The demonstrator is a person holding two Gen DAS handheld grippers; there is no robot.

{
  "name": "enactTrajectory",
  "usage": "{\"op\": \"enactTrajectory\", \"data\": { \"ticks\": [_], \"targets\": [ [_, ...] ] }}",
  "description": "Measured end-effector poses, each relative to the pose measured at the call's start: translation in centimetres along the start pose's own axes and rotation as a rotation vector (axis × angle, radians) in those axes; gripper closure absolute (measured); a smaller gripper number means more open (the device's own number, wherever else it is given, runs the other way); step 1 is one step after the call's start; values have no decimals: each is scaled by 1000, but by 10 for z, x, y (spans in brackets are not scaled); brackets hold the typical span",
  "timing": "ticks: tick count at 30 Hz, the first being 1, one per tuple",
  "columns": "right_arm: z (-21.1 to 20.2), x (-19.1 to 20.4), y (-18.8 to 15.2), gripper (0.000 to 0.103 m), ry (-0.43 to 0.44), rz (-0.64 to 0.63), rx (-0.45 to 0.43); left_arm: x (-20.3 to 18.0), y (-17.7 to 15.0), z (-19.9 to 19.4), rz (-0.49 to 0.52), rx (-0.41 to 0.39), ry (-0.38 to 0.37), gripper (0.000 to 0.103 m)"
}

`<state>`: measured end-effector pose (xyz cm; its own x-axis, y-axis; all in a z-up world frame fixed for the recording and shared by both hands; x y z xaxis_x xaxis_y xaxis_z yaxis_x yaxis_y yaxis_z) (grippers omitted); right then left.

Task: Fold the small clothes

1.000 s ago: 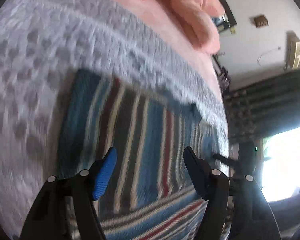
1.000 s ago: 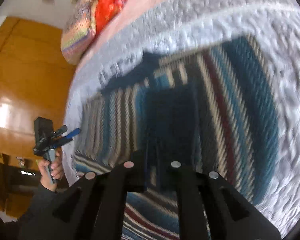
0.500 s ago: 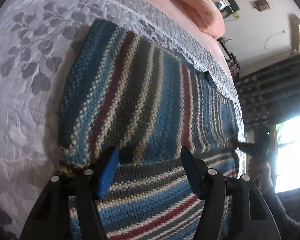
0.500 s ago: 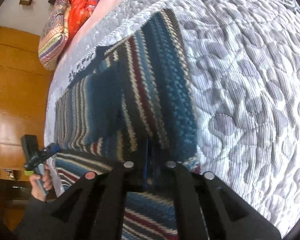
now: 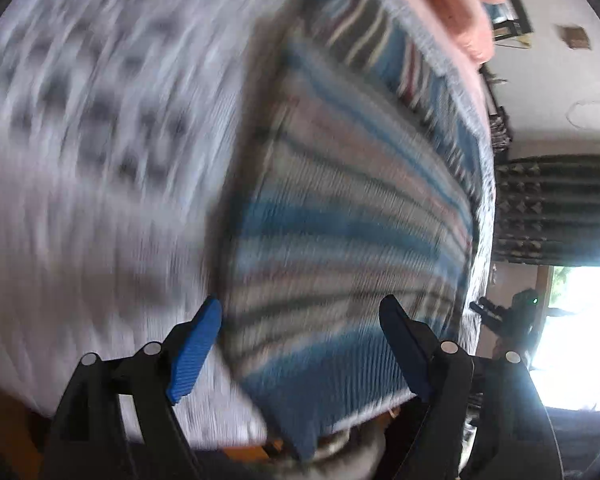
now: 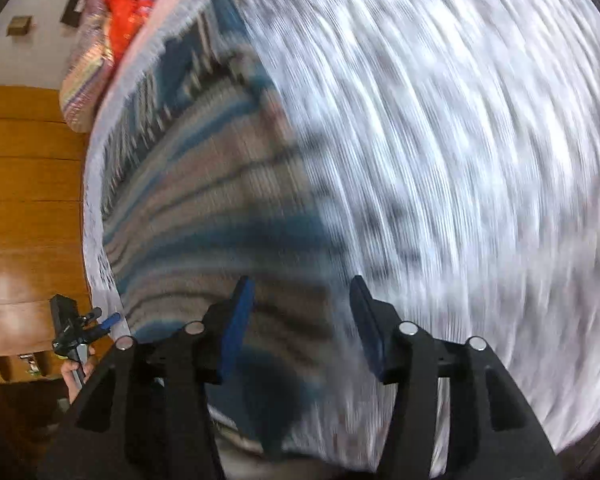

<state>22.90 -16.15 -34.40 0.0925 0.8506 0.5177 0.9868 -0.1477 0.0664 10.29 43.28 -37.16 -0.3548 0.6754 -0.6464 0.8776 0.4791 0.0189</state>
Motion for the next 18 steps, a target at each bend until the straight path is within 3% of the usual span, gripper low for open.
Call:
{"op": "enactTrajectory", "data": {
  "ticks": [2, 6, 8, 12, 18],
  "targets": [
    [2, -4, -26, 49, -31, 0, 8, 5, -17, 6, -35, 22, -11, 21],
    [4, 12, -53, 44, -101, -79, -6, -4, -46, 21, -15, 69, 10, 20],
    [8, 26, -61, 38, -86, -83, 17, -8, -56, 24, -34, 81, -11, 18],
    [25, 56, -70, 37, -43, -84, 73, -11, -72, 39, -93, 131, -82, 16],
    [22, 66, -93, 39, 60, -3, 90, -20, -80, 39, -122, 93, -121, 16]
  ]
}}
Point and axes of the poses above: each gripper's, at about its wrist camera, not at the fingertips, and z roughly the way its jaws point, x to its left, y to its top, the point moved 3 cm from there along z, roughly the way its jaws point, and after that the axes turned 8 degrees about -x, right-handed, at the moved point
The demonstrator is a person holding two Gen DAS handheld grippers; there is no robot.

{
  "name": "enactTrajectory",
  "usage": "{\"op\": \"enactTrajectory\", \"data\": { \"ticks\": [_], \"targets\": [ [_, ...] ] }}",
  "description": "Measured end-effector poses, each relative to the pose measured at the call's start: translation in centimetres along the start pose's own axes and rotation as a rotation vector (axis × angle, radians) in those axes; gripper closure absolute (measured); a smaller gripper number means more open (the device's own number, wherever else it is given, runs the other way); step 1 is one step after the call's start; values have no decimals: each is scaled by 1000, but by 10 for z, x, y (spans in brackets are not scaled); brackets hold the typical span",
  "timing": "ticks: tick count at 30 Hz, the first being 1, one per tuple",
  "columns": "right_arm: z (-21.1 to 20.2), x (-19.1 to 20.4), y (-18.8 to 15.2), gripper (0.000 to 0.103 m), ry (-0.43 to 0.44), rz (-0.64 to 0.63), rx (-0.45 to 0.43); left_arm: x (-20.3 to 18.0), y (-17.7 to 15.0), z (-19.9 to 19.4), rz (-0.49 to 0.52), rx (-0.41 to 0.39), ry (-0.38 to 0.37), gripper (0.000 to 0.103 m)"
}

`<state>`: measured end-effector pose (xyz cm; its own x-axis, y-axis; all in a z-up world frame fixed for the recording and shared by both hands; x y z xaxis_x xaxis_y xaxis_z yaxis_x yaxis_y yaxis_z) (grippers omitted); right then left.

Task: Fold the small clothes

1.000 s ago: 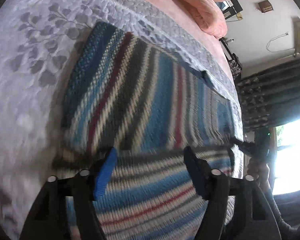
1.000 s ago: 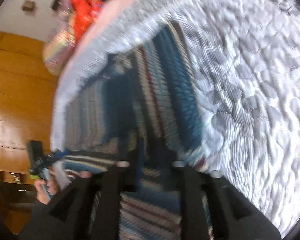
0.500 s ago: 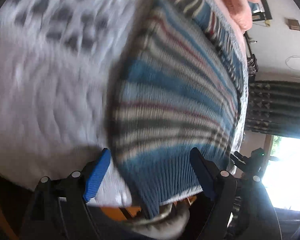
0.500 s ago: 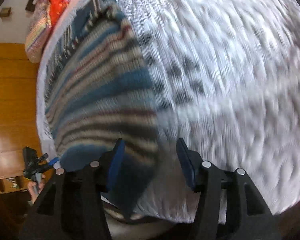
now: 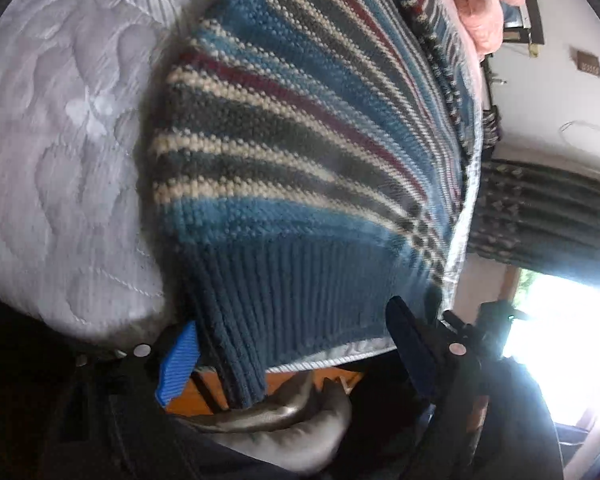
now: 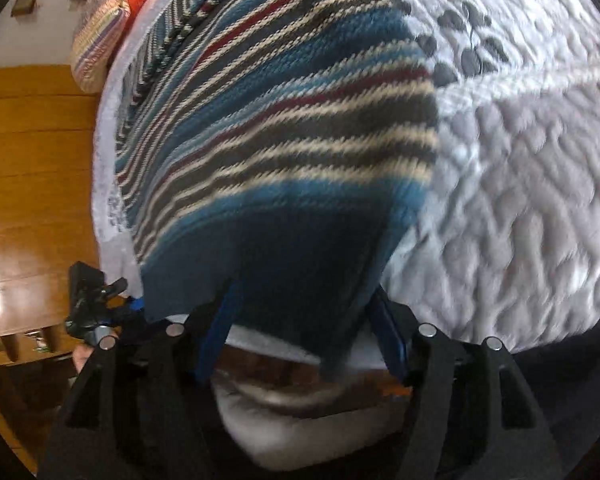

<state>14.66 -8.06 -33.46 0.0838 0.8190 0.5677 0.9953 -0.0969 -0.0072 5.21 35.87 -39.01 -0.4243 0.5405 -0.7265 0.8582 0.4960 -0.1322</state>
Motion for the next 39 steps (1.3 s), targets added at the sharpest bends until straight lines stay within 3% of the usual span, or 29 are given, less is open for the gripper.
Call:
{"op": "enactTrajectory", "data": {
  "ticks": [3, 5, 8, 9, 11, 12, 15, 22, 28, 39],
  "targets": [
    [2, -3, -7, 45, 21, 49, -11, 1, -5, -1, 8, -14, 13, 27],
    [7, -6, -10, 49, 24, 80, -16, 4, -5, -1, -5, -15, 19, 47],
    [4, -15, -13, 54, 44, 112, -27, 8, -7, 2, -14, 1, 31, 66],
    [3, -18, -13, 60, 46, 118, -28, 9, -8, 2, -15, 1, 39, 69],
    [2, -22, -14, 79, 48, 131, -35, 10, -10, 3, -25, 3, 51, 88],
    [1, -24, -15, 94, 43, 131, -38, 12, -10, 2, -30, 3, 53, 92],
    [-3, -25, -18, 96, 67, 134, -53, 13, -11, -3, -43, -20, 32, 94],
    [-40, -10, -21, 96, 196, 94, -128, -4, -19, -44, -25, -133, -110, 95],
    [-74, 7, -10, 96, 287, 64, -186, -24, -19, -73, -4, -198, -180, 95],
    [-103, 46, 38, 96, 326, 1, -250, -76, 18, -102, 64, -242, -207, 95]
  ]
}}
Point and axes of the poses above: each gripper's, at about its wrist camera, not at the fingertips, and z roughly the way its jaws point, x to its left, y to its top, the point moved 3 cm from there along z, roughly the way its jaws point, and after that the axes turned 8 degrees about -x, right-handed, at the moved point
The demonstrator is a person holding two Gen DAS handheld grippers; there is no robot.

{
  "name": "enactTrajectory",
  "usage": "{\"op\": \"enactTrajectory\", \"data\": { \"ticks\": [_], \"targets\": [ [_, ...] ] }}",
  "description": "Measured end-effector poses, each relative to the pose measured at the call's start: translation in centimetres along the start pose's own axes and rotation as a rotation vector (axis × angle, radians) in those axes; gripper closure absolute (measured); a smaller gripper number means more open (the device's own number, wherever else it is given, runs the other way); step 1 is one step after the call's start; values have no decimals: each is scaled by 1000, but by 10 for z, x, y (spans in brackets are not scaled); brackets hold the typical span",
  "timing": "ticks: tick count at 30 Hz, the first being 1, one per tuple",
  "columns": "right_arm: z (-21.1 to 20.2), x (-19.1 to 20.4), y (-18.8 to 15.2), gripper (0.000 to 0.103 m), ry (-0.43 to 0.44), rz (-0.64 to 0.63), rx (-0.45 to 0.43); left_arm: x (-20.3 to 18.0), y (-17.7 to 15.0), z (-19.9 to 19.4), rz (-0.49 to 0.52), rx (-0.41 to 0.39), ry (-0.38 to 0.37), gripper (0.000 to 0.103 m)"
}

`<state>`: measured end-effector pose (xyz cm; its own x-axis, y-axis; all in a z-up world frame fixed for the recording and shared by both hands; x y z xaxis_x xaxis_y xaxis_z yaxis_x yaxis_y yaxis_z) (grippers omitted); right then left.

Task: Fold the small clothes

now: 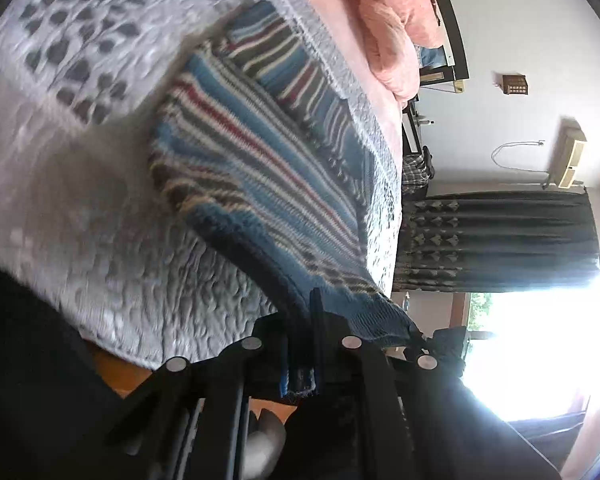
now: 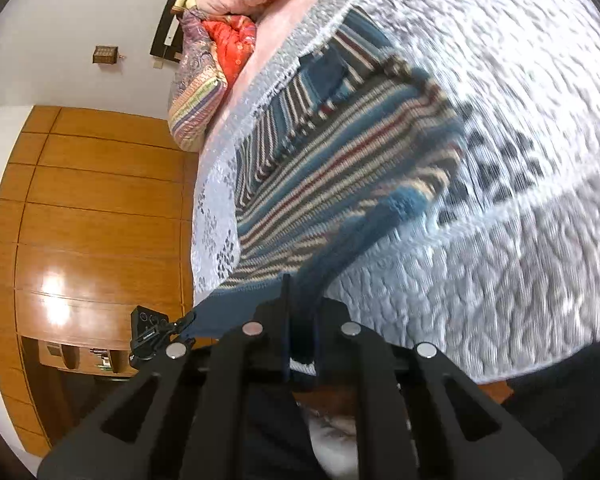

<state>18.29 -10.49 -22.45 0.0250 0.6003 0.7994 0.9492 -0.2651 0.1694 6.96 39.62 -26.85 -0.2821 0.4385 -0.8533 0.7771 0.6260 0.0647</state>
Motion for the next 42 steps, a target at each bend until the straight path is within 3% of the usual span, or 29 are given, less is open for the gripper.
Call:
{"op": "enactTrajectory", "data": {
  "ticks": [14, 21, 31, 34, 36, 37, 38, 40, 42],
  "targets": [
    [51, 25, 108, 96, -33, -50, -30, -33, 104, 37, 28, -15, 51, 95],
    [104, 16, 163, 96, -88, -49, -7, -19, 171, 89, -23, 10, 100, 95],
    [188, -25, 217, 94, -174, -22, 56, 21, 230, 163, -58, 72, 203, 94],
    [201, -42, 229, 88, -177, 32, 78, 26, 242, 174, -55, 79, 202, 84],
    [201, -44, 237, 81, -143, 66, 92, 24, 247, 171, -56, 56, 169, 69],
    [195, -41, 242, 73, -111, 71, 84, 20, 250, 164, -33, 32, 158, 54],
    [188, -37, 246, 70, -97, 51, 64, 14, 251, 158, 5, 2, 151, 47],
    [174, -27, 255, 60, -96, -22, 32, -1, 256, 147, 95, -36, 139, 46],
    [170, -22, 260, 60, -119, -97, 33, -7, 259, 145, 149, -35, 127, 44]
  ]
}}
Point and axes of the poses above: each gripper's, at about its wrist camera, not at the fingertips, and z roughly the way its jaws point, x to its left, y to its top, the point moved 3 cm from there along z, roughly the way its jaws point, and after that the axes turned 8 degrees about -x, right-handed, at the moved point
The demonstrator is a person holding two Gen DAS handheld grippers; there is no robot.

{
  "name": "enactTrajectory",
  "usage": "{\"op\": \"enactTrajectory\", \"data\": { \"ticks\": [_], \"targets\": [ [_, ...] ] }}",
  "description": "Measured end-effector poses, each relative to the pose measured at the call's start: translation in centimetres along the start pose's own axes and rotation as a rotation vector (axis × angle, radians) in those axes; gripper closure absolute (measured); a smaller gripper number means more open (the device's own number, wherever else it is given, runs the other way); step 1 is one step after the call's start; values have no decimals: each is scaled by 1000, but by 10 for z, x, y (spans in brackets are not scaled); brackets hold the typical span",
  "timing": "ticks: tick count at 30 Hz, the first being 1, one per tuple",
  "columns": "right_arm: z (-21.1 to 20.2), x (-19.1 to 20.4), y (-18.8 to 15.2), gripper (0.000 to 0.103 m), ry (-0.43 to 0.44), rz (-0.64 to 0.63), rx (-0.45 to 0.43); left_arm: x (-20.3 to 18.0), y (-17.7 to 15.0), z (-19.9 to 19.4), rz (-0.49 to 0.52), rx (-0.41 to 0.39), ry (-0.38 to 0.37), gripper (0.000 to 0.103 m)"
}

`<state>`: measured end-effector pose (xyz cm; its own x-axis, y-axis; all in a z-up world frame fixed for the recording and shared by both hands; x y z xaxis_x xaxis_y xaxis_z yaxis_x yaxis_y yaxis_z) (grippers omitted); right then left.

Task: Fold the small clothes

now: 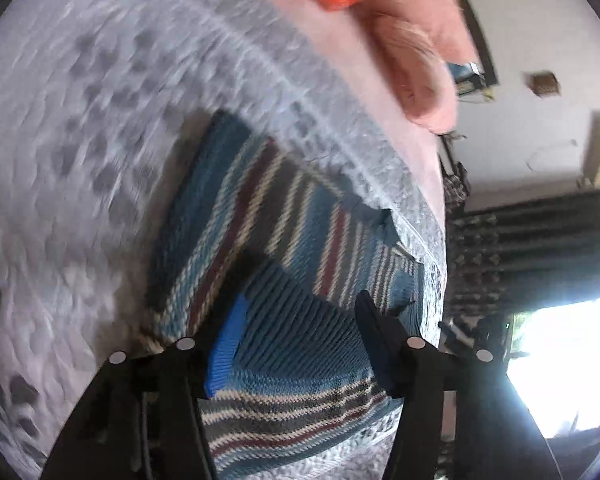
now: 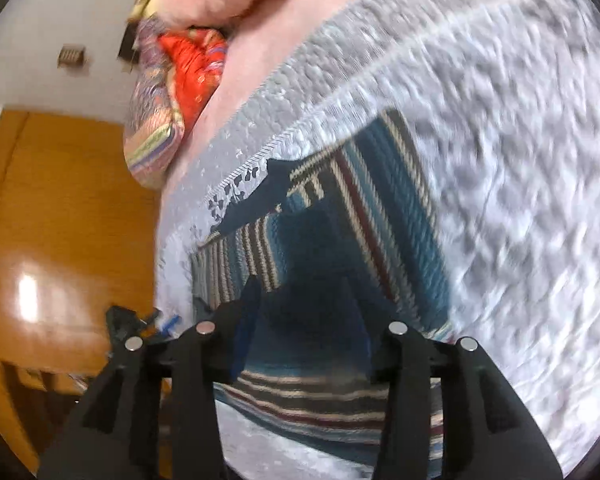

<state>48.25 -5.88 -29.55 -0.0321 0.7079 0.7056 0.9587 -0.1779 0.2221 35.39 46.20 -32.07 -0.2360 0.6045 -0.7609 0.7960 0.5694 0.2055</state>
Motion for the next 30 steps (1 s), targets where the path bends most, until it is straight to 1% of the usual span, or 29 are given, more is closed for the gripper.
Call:
{"op": "enactTrajectory", "data": {
  "ticks": [1, 4, 6, 8, 10, 15, 16, 17, 18, 19, 20, 21, 22, 23, 26, 30],
  "targets": [
    [1, 2, 2, 58, -26, -56, 10, -1, 1, 2, 23, 5, 5, 42],
    [14, -1, -1, 55, -88, -170, 59, -1, 2, 17, 83, 45, 39, 40],
    [27, -4, -6, 52, -114, -226, 99, 2, 1, 30, 116, 80, 67, 40],
    [35, -8, -11, 48, -117, -247, 127, 4, 0, 39, 141, 103, 92, 40],
    [44, -11, -15, 44, -115, -262, 156, 8, -2, 49, 164, 134, 100, 40],
    [53, -14, -23, 42, -109, -296, 203, 8, -8, 58, 224, 174, 105, 39],
    [55, -11, -25, 43, -107, -309, 209, 8, -8, 56, 234, 174, 107, 42],
    [57, -10, -27, 47, -104, -316, 214, 7, -8, 57, 248, 169, 118, 52],
    [58, -8, -29, 66, -104, -328, 222, 6, -9, 57, 275, 160, 141, 63],
    [58, -7, -30, 82, -112, -340, 219, 4, -11, 59, 289, 166, 148, 79],
    [57, -6, -30, 87, -121, -354, 212, 4, -13, 59, 301, 165, 159, 85],
    [55, -5, -31, 93, -132, -368, 196, 3, -13, 58, 309, 159, 162, 88],
    [53, -4, -32, 94, -136, -374, 187, 1, -14, 56, 314, 152, 157, 93],
    [50, -3, -33, 94, -137, -380, 174, -1, -15, 53, 321, 140, 159, 94],
    [34, 1, -34, 95, -128, -380, 130, -13, -19, 32, 347, 81, 135, 94],
    [11, 19, -42, 96, -128, -422, 64, -36, -24, 7, 383, 24, 93, 95]
  ]
}}
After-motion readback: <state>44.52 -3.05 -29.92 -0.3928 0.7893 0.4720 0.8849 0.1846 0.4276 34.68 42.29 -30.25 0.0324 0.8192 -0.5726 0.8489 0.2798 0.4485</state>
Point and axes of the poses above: each gripper's, at about its wrist camera, not at the fingertips, and z roughly the way its jaws point, x to its left, y to its top, the point moved 3 cm from there along z, roughly the way its jaws point, and after that the axes turned 8 degrees about -x, right-handed, at the moved point
